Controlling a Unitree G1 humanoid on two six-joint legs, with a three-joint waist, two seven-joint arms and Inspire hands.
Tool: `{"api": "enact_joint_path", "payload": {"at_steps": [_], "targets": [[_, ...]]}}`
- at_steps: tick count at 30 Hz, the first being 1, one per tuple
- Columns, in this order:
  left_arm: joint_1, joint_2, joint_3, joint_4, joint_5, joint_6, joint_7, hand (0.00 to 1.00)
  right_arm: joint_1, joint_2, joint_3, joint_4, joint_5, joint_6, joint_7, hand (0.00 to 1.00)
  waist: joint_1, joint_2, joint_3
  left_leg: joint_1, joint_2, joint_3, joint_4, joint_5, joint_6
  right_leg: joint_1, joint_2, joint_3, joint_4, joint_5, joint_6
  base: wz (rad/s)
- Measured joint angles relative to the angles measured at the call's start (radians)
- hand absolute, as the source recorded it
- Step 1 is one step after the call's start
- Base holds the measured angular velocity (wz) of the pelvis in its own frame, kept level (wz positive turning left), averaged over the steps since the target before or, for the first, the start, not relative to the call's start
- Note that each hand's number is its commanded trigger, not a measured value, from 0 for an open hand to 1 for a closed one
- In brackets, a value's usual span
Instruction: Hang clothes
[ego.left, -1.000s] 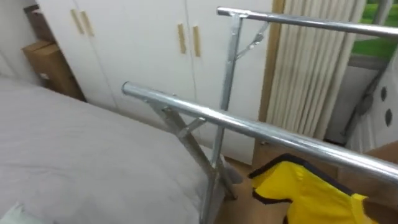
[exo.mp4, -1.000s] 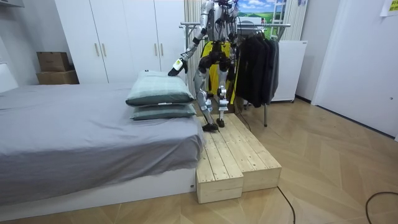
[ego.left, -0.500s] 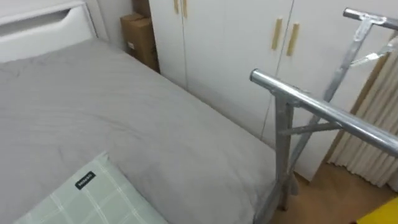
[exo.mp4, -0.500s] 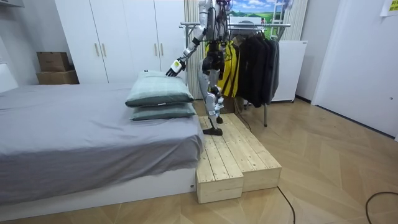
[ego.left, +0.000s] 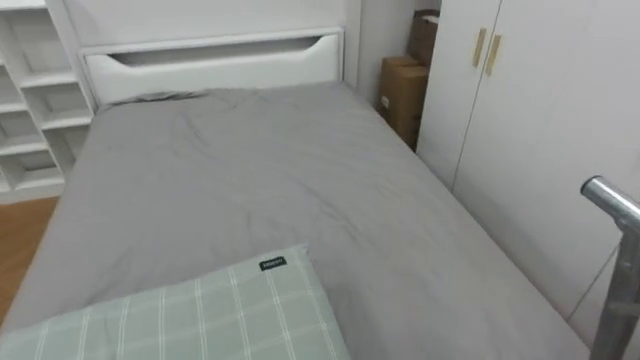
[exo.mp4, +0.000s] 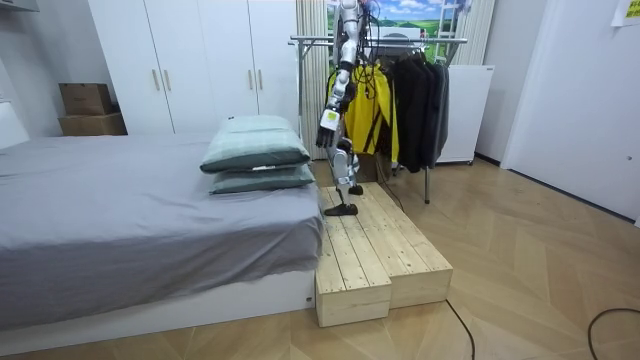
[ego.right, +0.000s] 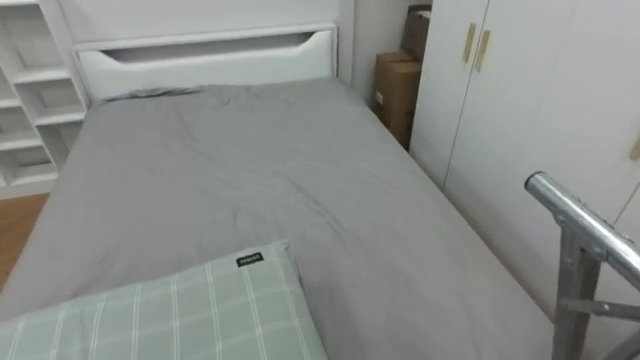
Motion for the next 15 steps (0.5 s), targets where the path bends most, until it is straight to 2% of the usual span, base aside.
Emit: {"api": "enact_joint_path", "payload": {"at_steps": [2, 5, 7, 11, 15], "targets": [[0.026, -0.004, 0.003, 0.015, -0.016, 0.012, 0.010, 0.00, -0.014, 0.003, 0.045, 0.000, 0.000, 0.006, 0.014, 0.00, 0.023, -0.017, 0.0060, -0.030, -0.007, -0.020, 0.019, 0.000, 0.001, -0.016, -0.002, -0.009, -0.012, -0.009, 0.003, 0.21], [0.037, -0.015, -0.011, 0.015, -0.013, 0.017, 0.027, 0.00, -0.024, -0.004, 0.095, -0.001, 0.001, 0.000, 0.012, 0.00, 0.050, -0.010, 0.0044, -0.073, -0.007, -0.042, 0.067, -0.006, 0.005, -0.031, 0.001, -0.022, -0.012, -0.017, 0.017, 0.21], [0.038, -0.017, -0.012, 0.015, -0.011, 0.017, 0.029, 0.00, -0.032, -0.004, 0.121, 0.000, 0.001, -0.001, 0.016, 0.00, 0.056, -0.005, 0.0014, -0.083, -0.008, -0.047, 0.073, -0.006, 0.006, -0.031, 0.001, -0.022, -0.005, -0.017, 0.019, 0.12], [0.026, -0.018, -0.018, 0.006, 0.007, 0.025, 0.031, 0.00, -0.041, -0.002, 0.131, 0.003, 0.003, 0.005, 0.057, 0.00, 0.056, -0.002, 0.0013, -0.092, -0.007, -0.066, 0.081, -0.006, 0.006, -0.026, 0.009, -0.020, 0.003, -0.008, 0.006, 0.08], [0.027, -0.020, -0.038, 0.000, 0.015, 0.046, 0.032, 0.00, -0.025, -0.013, 0.158, 0.001, 0.035, 0.007, 0.064, 0.00, 0.055, 0.002, 0.0064, -0.092, -0.007, -0.071, 0.079, -0.004, 0.004, -0.021, 0.011, -0.025, 0.000, -0.009, 0.006, 0.05]]}}
